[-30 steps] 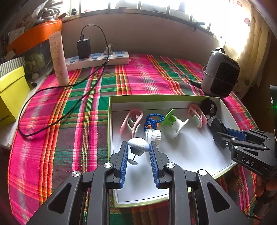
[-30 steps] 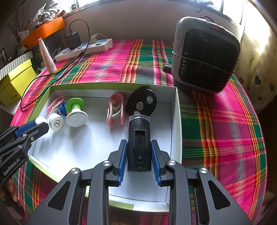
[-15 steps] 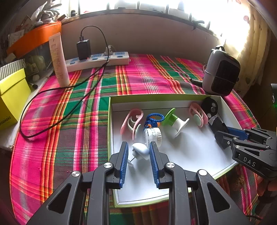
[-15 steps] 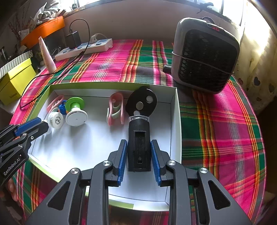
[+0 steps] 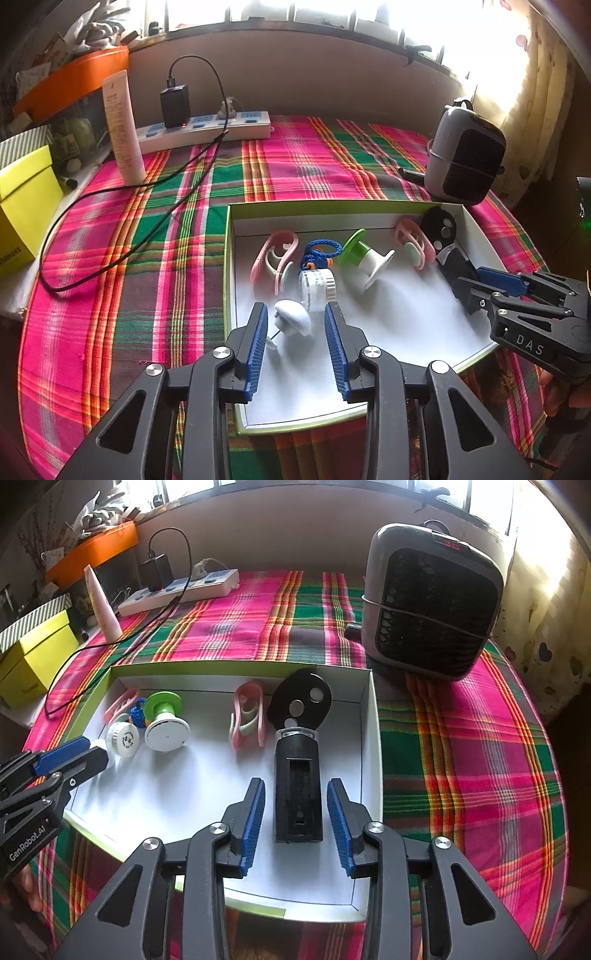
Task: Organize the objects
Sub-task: 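Open both tools to release the mushroom toy and cylinder, then lift away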
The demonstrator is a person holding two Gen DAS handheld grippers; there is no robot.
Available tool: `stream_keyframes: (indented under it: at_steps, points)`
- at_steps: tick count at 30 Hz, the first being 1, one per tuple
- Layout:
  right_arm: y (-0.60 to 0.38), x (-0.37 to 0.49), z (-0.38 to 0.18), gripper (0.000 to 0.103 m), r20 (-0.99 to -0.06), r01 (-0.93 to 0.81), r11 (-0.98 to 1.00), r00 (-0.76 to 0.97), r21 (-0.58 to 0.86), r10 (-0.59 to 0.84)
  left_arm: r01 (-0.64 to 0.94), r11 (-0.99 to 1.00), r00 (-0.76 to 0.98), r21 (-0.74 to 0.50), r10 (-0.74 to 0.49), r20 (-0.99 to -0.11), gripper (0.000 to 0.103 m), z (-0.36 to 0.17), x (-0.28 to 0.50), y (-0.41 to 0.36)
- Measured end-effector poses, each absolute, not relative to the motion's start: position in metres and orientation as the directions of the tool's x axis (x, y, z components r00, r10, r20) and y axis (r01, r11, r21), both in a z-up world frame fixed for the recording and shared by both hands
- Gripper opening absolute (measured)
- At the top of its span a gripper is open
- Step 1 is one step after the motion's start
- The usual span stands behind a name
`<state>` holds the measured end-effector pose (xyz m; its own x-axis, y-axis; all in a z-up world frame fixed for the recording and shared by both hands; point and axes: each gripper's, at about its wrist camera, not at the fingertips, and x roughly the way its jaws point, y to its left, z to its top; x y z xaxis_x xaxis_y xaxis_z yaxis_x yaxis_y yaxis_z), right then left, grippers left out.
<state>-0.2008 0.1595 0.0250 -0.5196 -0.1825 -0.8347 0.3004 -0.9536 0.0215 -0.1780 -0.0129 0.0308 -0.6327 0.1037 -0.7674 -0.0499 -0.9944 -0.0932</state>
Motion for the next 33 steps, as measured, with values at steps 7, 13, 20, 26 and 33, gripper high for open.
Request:
stream_keyframes:
  at_steps: [7, 13, 20, 26, 33]
  points:
    - [0.163, -0.193, 0.032, 0.037, -0.815, 0.299, -0.953, -0.542, 0.04, -0.204, -0.051, -0.995, -0.638, -0.086, 0.098, -0.764, 0.035, 0.036, -0.171, -0.012]
    - [0.165, -0.185, 0.037, 0.037, -0.8, 0.288, -0.957, -0.564, 0.043, -0.206, -0.041, -0.996, -0.649, -0.08, 0.087, -0.755, 0.038, 0.04, -0.162, -0.012]
    - [0.169, -0.168, 0.043, 0.037, -0.773, 0.282, -0.958, -0.595, 0.054, -0.219, -0.045, -0.996, -0.665, -0.08, 0.09, -0.741, 0.039, 0.046, -0.151, -0.01]
    - [0.17, -0.153, 0.046, 0.037, -0.757, 0.283, -0.958, -0.616, 0.046, -0.218, -0.047, -0.995, -0.671, -0.087, 0.096, -0.735, 0.039, 0.047, -0.139, -0.008]
    - [0.171, -0.137, 0.048, 0.038, -0.736, 0.289, -0.957, -0.639, 0.037, -0.222, -0.053, -0.995, -0.678, -0.087, 0.1, -0.728, 0.039, 0.048, -0.126, -0.005]
